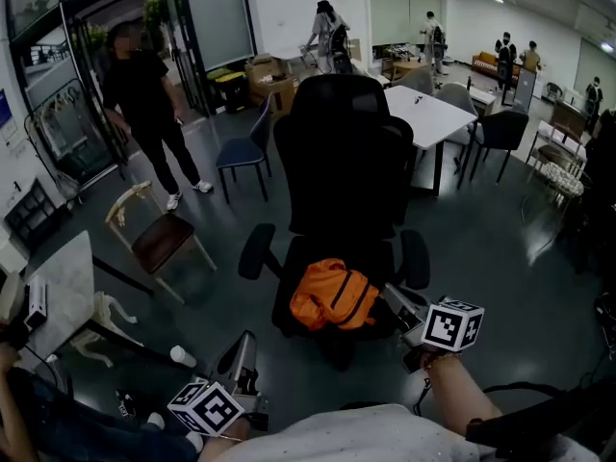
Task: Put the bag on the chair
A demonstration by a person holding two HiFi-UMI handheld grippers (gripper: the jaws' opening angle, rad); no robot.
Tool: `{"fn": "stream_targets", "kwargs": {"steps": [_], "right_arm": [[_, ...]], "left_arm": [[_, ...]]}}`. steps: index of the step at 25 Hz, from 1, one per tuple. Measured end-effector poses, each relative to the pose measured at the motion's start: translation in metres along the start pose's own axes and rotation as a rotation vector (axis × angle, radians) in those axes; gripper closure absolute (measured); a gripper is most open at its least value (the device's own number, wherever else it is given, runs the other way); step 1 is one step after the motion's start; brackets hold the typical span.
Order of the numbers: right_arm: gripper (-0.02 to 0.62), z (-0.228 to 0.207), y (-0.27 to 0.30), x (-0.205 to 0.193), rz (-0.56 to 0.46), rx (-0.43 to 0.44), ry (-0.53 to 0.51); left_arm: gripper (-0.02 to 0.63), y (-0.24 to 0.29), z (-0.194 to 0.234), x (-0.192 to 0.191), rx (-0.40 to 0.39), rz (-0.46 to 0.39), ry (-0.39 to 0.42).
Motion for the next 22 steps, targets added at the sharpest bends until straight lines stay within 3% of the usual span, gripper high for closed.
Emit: {"fn": "stream_targets", "kwargs": {"steps": [4, 10, 22], "right_arm": [[0.597, 0.023, -0.008, 0.043, 0.041, 0.057, -0.223], [0.597, 0.013, -0.038, 0.078, 0.087, 0.106, -0.382], [0.597, -0.023, -0.099, 0.076, 0.186, 0.094, -0.459]], "left_arm": [[0.608, 0.013, -0.029, -0.004, 0.047, -0.050, 0.015], [0.609, 0.030, -0.072, -0.035, 0.107, -0.118, -0.010], [0.609, 0.027, -0.138, -0.093, 0.158, -0.105, -0.047]]}}
Point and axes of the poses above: the fingertips, and each gripper's own axes: y forward along the fingers, z to its left, x out of its top, the point moved 10 cm from there along -y, backward along the fingers, and after that the axes turned 7 degrees about y, right-handed, at the moved point
